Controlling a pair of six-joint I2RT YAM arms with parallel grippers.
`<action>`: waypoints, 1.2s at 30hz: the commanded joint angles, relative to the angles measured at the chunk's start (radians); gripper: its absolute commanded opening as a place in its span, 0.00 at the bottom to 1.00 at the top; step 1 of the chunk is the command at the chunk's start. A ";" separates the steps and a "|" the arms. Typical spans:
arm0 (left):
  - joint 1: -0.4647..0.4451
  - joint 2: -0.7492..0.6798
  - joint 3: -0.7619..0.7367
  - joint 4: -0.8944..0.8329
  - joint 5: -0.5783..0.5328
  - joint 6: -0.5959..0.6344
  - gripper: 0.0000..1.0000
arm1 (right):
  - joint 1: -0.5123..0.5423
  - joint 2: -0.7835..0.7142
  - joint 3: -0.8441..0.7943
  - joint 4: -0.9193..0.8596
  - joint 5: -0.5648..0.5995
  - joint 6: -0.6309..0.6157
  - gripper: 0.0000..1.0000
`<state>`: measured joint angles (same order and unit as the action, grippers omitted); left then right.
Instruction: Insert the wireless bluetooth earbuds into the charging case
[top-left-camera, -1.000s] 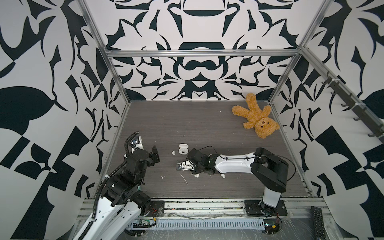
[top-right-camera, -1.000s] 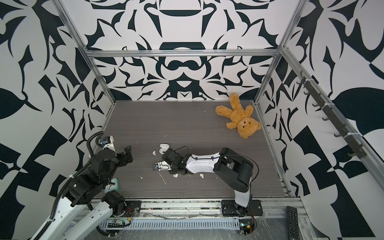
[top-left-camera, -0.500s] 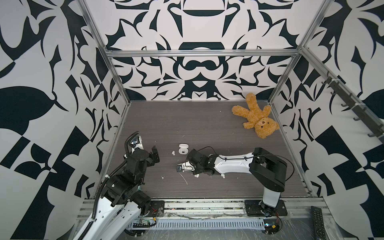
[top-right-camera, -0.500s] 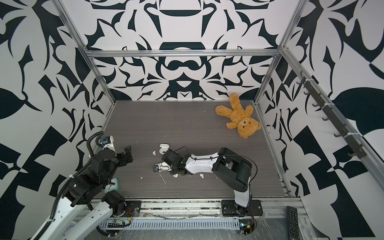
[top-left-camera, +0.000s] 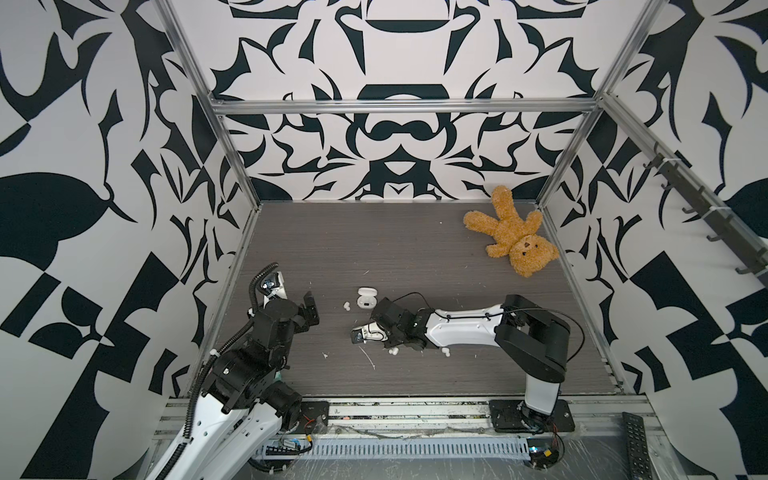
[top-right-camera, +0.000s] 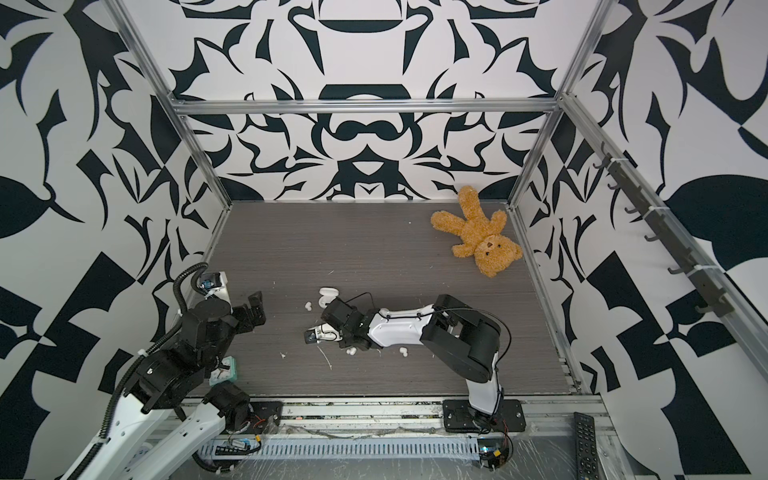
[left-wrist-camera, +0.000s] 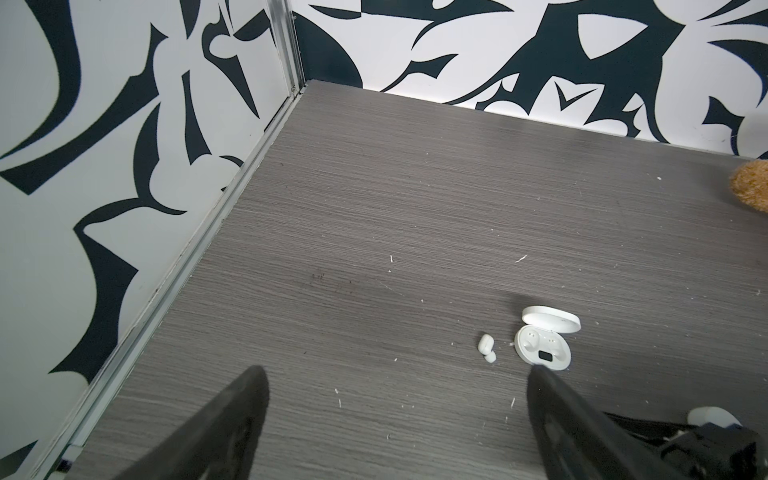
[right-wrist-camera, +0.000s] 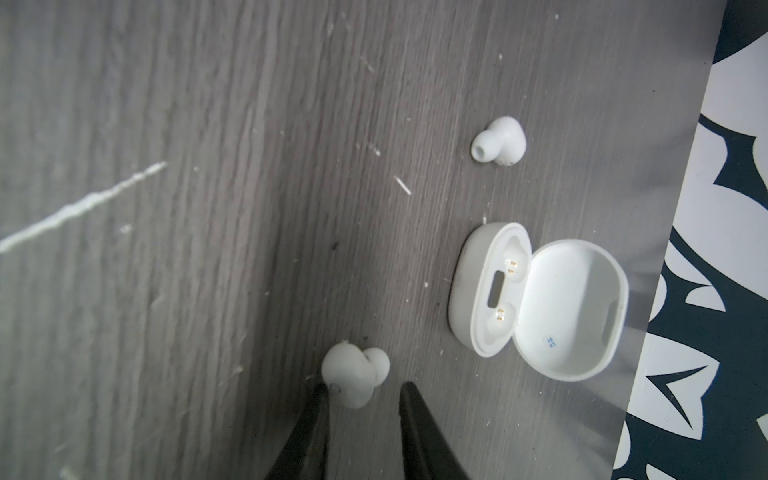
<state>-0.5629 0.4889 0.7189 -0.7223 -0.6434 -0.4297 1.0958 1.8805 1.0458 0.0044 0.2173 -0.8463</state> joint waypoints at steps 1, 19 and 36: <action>0.004 -0.013 -0.006 -0.007 -0.014 -0.011 0.99 | 0.010 0.020 0.029 -0.040 -0.013 -0.006 0.31; 0.004 -0.016 -0.007 -0.008 -0.013 -0.012 0.99 | 0.019 0.069 0.110 -0.114 0.000 0.053 0.29; 0.004 -0.020 -0.006 -0.011 -0.016 -0.023 0.99 | 0.001 0.108 0.187 -0.250 -0.051 0.147 0.24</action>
<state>-0.5629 0.4835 0.7189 -0.7223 -0.6437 -0.4309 1.1030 1.9720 1.2167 -0.1600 0.2157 -0.7391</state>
